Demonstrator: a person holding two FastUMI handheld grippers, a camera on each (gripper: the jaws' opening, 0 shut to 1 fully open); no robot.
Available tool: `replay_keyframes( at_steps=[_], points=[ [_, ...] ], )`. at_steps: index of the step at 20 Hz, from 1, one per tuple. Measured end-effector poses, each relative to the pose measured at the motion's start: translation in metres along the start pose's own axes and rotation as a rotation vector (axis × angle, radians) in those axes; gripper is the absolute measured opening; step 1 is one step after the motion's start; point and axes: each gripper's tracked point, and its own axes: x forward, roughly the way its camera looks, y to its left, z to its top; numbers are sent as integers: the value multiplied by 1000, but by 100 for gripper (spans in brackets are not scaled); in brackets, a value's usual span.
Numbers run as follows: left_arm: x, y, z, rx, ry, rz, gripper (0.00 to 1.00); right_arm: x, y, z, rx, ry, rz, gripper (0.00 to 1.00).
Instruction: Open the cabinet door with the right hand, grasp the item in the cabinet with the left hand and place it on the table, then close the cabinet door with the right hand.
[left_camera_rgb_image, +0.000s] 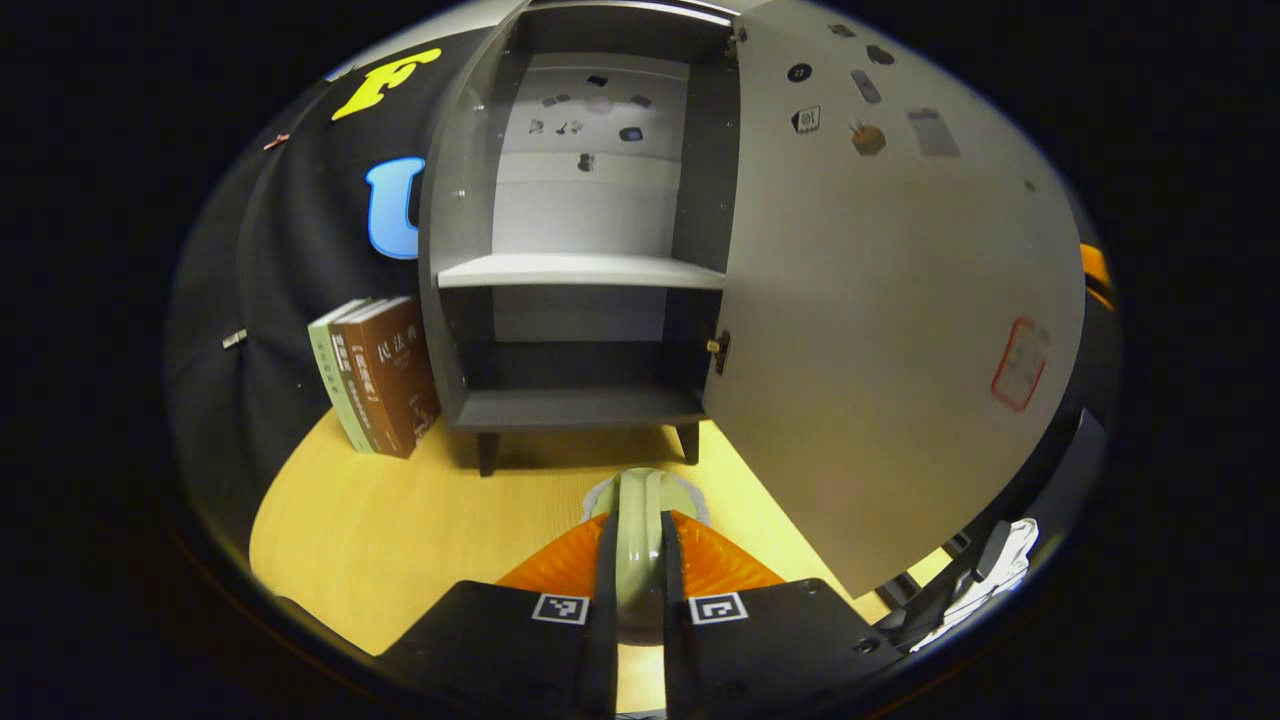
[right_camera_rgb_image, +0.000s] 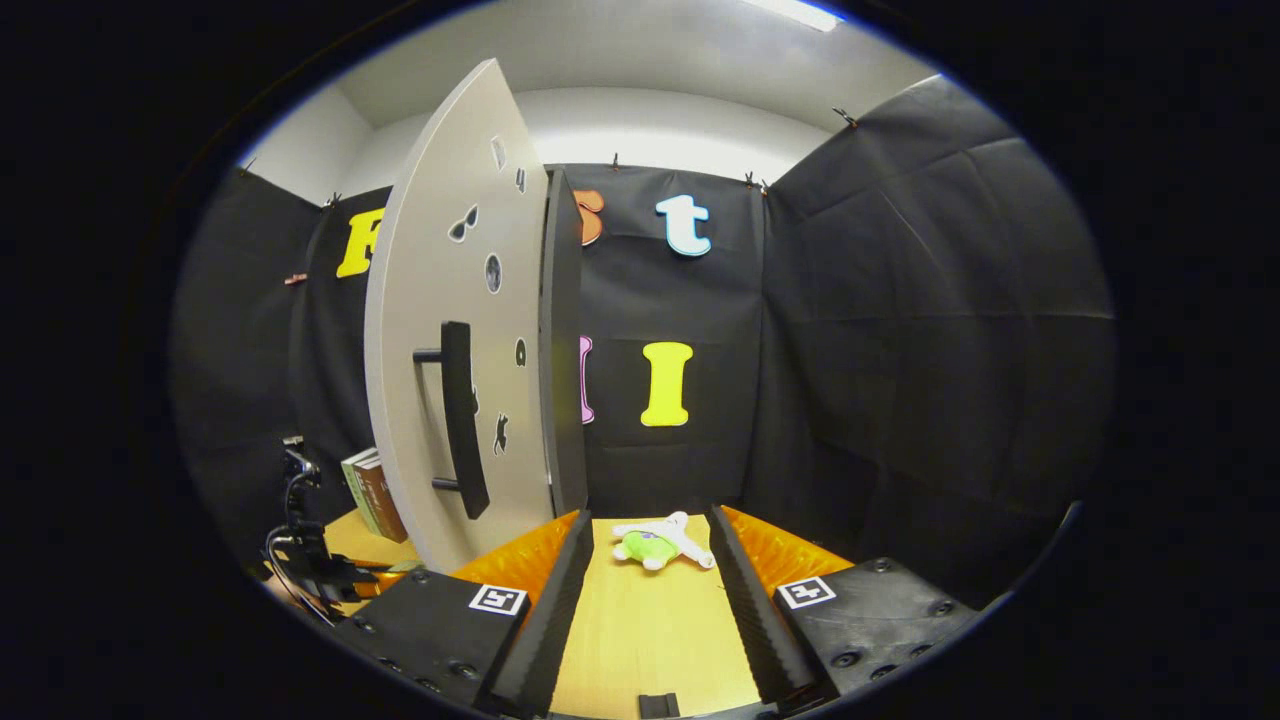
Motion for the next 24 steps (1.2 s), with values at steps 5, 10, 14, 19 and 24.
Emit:
replay_keyframes(
  at_steps=[5, 10, 14, 19, 24],
  points=[
    [31, 5, -79, -28, 45, 61, 22, 23, -7, -12, -92, -55, -42, 75],
    [53, 10, -127, -67, 80, 108, 22, 35, -16, -31, -34, -50, -56, 75],
    [61, 17, -148, -62, 103, 147, 23, 37, -21, -41, -40, -20, -43, 75],
    [64, 20, -139, -16, 58, 173, 30, 36, -30, -40, -32, -11, -41, 75],
    [57, 18, -126, 37, 59, 177, 76, 34, -32, -38, -10, -1, -35, 75]
  ],
)
